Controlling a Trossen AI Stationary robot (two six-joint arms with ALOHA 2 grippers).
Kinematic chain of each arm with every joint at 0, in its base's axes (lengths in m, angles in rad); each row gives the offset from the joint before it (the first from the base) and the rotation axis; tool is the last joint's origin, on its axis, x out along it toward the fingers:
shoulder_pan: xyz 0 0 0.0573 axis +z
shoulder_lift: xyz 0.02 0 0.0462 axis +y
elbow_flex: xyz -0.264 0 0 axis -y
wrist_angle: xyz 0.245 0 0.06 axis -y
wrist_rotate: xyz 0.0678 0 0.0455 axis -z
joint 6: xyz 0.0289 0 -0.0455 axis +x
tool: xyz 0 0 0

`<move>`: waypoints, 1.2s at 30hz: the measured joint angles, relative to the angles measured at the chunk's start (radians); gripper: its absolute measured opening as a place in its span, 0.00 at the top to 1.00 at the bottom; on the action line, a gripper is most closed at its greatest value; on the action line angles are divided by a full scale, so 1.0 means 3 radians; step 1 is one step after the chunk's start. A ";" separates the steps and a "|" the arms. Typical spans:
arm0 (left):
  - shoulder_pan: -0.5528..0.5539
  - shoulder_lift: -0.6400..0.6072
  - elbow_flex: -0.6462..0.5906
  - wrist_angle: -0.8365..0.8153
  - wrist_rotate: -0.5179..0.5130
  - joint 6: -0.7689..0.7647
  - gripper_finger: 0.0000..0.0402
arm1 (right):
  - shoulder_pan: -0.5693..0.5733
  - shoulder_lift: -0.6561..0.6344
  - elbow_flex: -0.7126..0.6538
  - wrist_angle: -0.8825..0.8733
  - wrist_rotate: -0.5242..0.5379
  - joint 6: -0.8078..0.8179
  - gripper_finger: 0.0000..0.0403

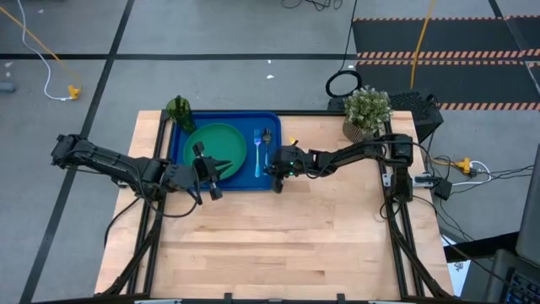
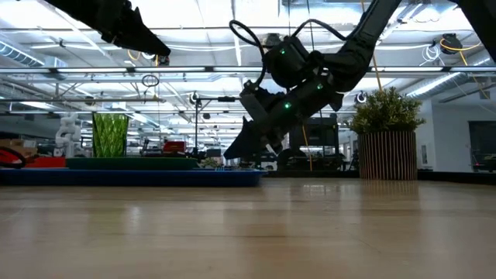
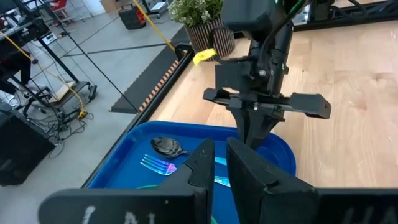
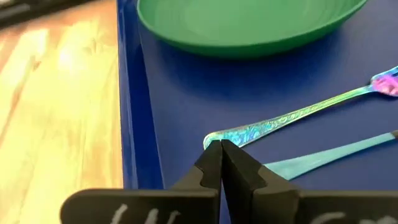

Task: Pick and place plate/cup/fork/spoon on tray
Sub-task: Put the blue spoon on the blue serving tray to the right of the blue fork

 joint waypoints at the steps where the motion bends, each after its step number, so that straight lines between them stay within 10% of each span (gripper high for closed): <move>1: 0.0000 0.0000 0.0000 0.0000 -0.0001 0.0000 0.89 | -0.0012 0.0026 0.0010 -0.0006 -0.0004 -0.0038 1.00; 36: 0.0000 0.0000 0.0000 -0.0001 -0.0002 -0.0008 0.89 | -0.0111 0.0187 0.0160 -0.0229 -0.0061 -0.0200 1.00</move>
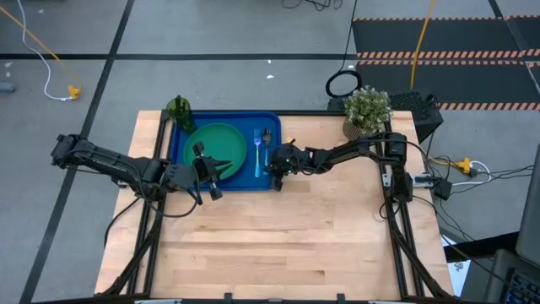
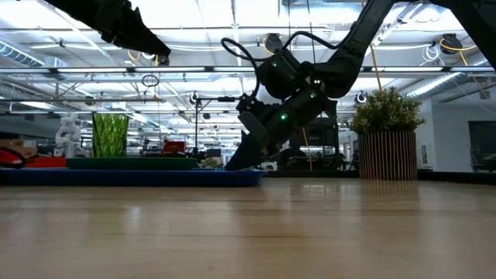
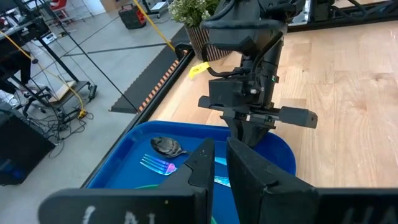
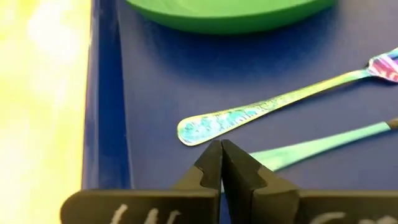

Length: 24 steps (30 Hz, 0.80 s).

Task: Pick and place plate/cup/fork/spoon on tray
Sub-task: Put the blue spoon on the blue serving tray to the right of the blue fork

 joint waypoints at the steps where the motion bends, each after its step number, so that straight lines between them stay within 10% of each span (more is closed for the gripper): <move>1: 0.0000 0.0000 0.0000 0.0000 0.0000 0.0001 0.89 | 0.0000 -0.0001 0.0000 0.0007 0.0000 0.0000 1.00; 24: 0.0000 0.0001 0.0000 -0.0001 -0.0003 0.0009 0.89 | -0.0003 0.0187 0.0006 0.0055 -0.0009 -0.0003 1.00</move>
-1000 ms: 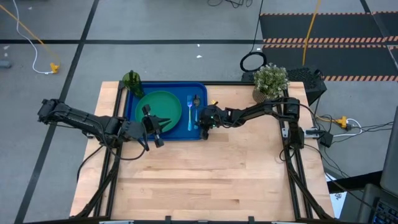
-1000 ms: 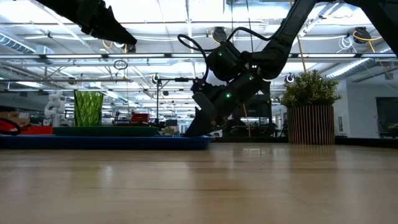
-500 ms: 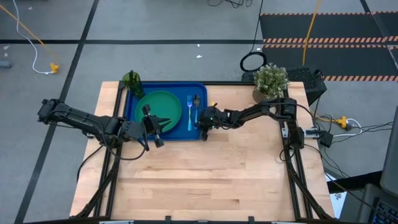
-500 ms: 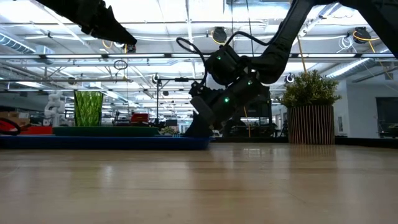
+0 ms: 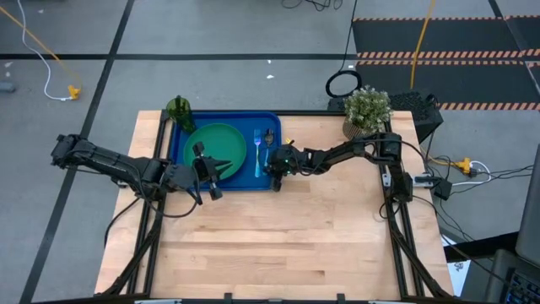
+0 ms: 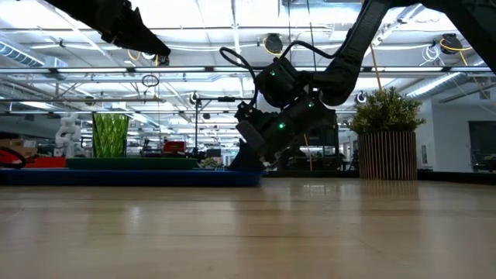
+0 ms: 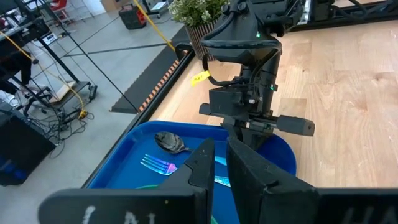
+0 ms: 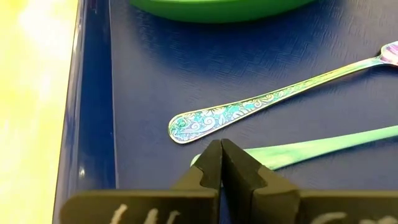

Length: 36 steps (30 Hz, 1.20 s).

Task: Pick and place plate/cup/fork/spoon on tray
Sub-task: Put the blue spoon on the blue serving tray to the right of the blue fork

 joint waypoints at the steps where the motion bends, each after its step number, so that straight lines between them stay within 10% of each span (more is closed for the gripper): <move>1: 0.0000 -0.0001 0.0000 0.0000 0.0000 0.0009 0.89 | 0.0000 0.0000 0.0000 -0.0027 -0.0001 0.0001 1.00; 36: 0.0000 -0.0001 0.0000 0.0000 0.0001 0.0042 0.89 | 0.0001 -0.0012 -0.0004 -0.0179 -0.0018 0.0142 1.00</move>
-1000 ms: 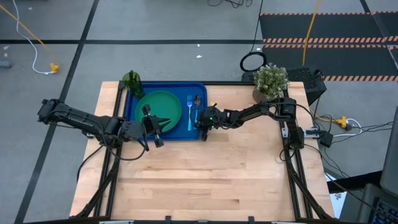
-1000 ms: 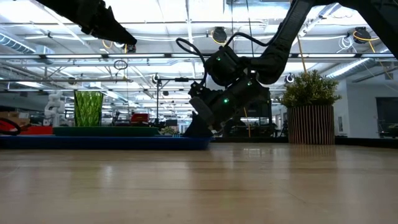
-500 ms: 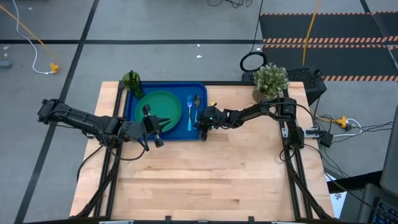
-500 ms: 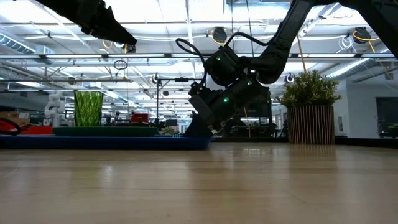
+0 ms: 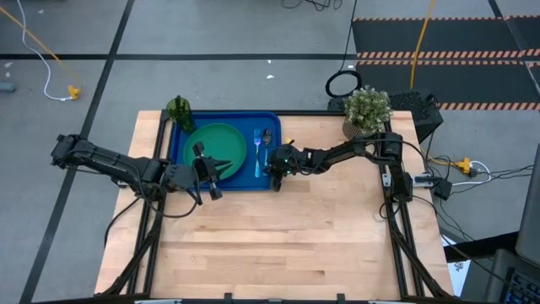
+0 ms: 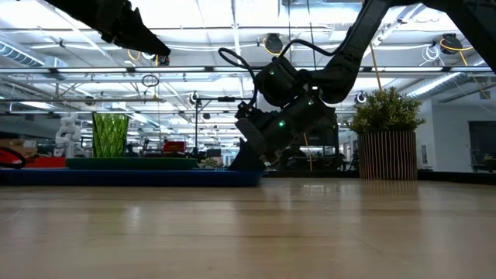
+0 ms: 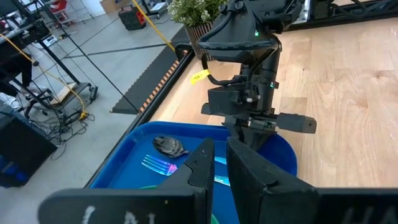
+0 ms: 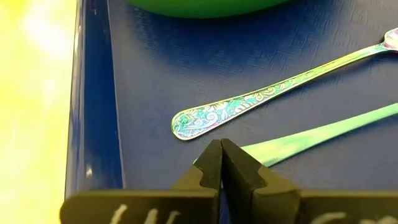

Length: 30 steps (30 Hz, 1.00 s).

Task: Pick and place plate/cup/fork/spoon on tray
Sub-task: Put the blue spoon on the blue serving tray to the right of the blue fork

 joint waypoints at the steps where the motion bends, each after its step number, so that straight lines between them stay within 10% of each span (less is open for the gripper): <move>1: 0.0000 0.0000 0.0000 0.0000 0.0000 0.0000 0.89 | 0.0000 -0.0017 0.0000 -0.0015 -0.0001 0.0000 1.00; 30: 0.0000 0.0001 0.0000 -0.0003 0.0001 -0.0011 0.89 | 0.0001 -0.0105 -0.0008 -0.0065 0.0006 -0.0040 1.00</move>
